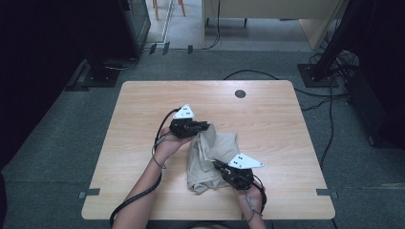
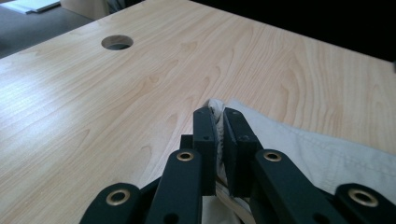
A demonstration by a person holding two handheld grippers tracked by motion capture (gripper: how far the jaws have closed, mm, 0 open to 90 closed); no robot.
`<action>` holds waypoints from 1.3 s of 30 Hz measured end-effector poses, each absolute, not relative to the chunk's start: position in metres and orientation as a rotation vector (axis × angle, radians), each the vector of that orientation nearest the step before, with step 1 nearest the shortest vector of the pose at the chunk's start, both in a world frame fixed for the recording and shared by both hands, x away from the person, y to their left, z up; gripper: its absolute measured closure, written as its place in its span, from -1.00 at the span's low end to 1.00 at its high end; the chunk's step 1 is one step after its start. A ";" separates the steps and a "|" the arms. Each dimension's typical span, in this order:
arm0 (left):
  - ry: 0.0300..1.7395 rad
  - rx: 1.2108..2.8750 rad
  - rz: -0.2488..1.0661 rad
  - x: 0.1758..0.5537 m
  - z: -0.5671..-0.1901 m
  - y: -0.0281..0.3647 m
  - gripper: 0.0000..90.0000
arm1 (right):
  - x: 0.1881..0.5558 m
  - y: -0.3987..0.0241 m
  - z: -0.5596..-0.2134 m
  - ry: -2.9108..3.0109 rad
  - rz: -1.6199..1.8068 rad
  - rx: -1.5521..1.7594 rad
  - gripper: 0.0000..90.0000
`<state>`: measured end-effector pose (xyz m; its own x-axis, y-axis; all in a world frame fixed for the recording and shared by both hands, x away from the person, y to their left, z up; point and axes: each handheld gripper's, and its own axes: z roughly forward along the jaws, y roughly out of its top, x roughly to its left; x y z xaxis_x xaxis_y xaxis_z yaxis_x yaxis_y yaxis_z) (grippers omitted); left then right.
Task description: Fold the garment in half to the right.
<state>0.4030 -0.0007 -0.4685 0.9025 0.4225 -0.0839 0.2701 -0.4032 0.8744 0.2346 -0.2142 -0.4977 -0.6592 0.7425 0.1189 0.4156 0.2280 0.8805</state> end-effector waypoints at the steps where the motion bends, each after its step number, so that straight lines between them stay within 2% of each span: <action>1: 0.501 2.016 0.183 0.403 -0.469 -0.002 0.88 | 0.235 -0.215 -0.498 2.185 1.400 1.079 0.92; 14: 0.480 2.068 0.198 0.404 -0.476 -0.020 0.87 | 0.233 -0.224 -0.503 2.190 1.329 1.090 0.90; 22: 0.477 2.078 0.181 0.405 -0.481 -0.028 0.83 | 0.231 -0.229 -0.506 2.193 1.310 1.095 0.83; 30: 0.470 2.044 0.144 0.405 -0.479 -0.027 0.51 | 0.228 -0.236 -0.504 2.217 1.326 1.048 0.44; 37: 0.476 1.984 0.127 0.405 -0.471 -0.024 0.16 | 0.226 -0.242 -0.500 2.217 1.340 1.027 0.30; 39: 0.475 1.975 0.113 0.404 -0.469 -0.024 0.12 | 0.227 -0.243 -0.500 2.223 1.343 1.029 0.26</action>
<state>0.4044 -0.0237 -0.4692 0.9167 0.3776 -0.1304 0.2781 -0.3687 0.8870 0.2266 -0.2432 -0.5001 -0.6766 0.7328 0.0721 0.4048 0.2884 0.8677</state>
